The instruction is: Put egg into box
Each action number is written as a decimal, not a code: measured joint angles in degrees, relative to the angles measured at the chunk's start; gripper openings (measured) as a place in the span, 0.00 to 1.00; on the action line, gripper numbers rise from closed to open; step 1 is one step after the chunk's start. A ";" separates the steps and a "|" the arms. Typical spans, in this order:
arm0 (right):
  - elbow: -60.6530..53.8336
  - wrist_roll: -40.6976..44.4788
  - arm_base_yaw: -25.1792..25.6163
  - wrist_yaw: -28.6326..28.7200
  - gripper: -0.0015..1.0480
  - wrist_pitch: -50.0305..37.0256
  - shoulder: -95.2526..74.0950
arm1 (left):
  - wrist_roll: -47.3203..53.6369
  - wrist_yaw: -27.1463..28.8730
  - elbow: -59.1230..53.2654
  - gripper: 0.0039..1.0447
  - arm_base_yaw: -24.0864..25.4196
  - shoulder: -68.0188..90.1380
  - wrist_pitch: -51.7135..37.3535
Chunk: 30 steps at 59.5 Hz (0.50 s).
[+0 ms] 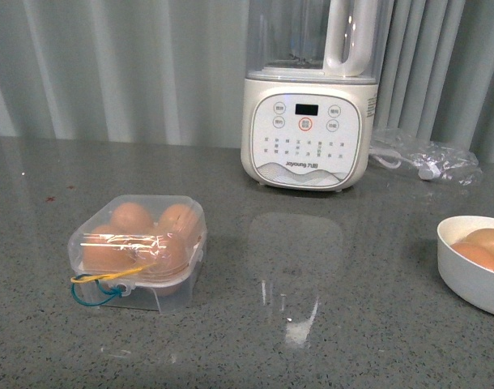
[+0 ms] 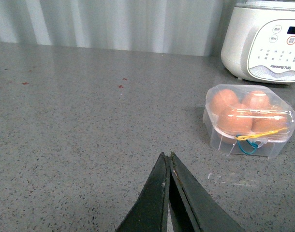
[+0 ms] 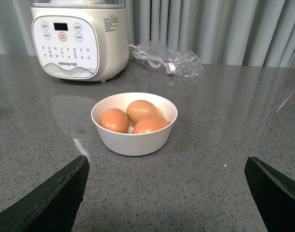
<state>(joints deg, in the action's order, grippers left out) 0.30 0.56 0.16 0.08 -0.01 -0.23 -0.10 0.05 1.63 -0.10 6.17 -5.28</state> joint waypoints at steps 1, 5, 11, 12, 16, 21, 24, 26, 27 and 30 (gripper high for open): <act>0.00 0.00 0.00 0.00 0.93 0.00 0.00 | 0.00 -0.02 0.00 0.03 0.00 -0.74 1.11; 0.00 0.00 0.00 -0.02 0.93 0.00 -0.02 | 0.00 -0.02 0.00 0.03 0.00 -4.39 4.76; 0.00 0.00 0.00 0.07 0.93 0.00 0.00 | 0.00 0.00 0.00 0.03 -0.02 -5.95 5.03; 0.00 0.00 0.00 0.02 0.93 0.00 0.00 | 0.00 0.00 0.00 0.03 0.00 -5.95 5.05; 0.00 0.00 0.00 0.00 0.93 0.00 -0.02 | 0.00 -0.02 0.00 0.03 0.00 -5.95 5.20; 0.00 0.00 0.00 0.00 0.93 0.00 0.00 | 0.00 -0.02 0.00 0.03 -0.02 -5.95 5.20; 0.00 0.00 0.00 0.00 0.93 0.00 0.00 | 0.00 -0.02 0.00 0.03 -0.02 -5.95 5.20; 0.00 0.00 0.00 0.00 0.93 0.00 0.00 | 0.00 0.00 0.00 0.03 -0.02 -5.95 5.20; 0.00 0.00 0.00 0.00 0.93 0.00 0.00 | 0.00 0.00 0.00 0.03 -0.02 -5.95 5.20; 0.00 0.00 0.00 0.00 0.93 0.00 0.00 | -0.02 0.00 0.00 0.08 -0.02 -5.95 5.20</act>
<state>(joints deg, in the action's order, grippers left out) 0.30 0.56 0.16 0.08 -0.01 -0.23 -0.12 0.05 1.63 -0.12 0.23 -0.08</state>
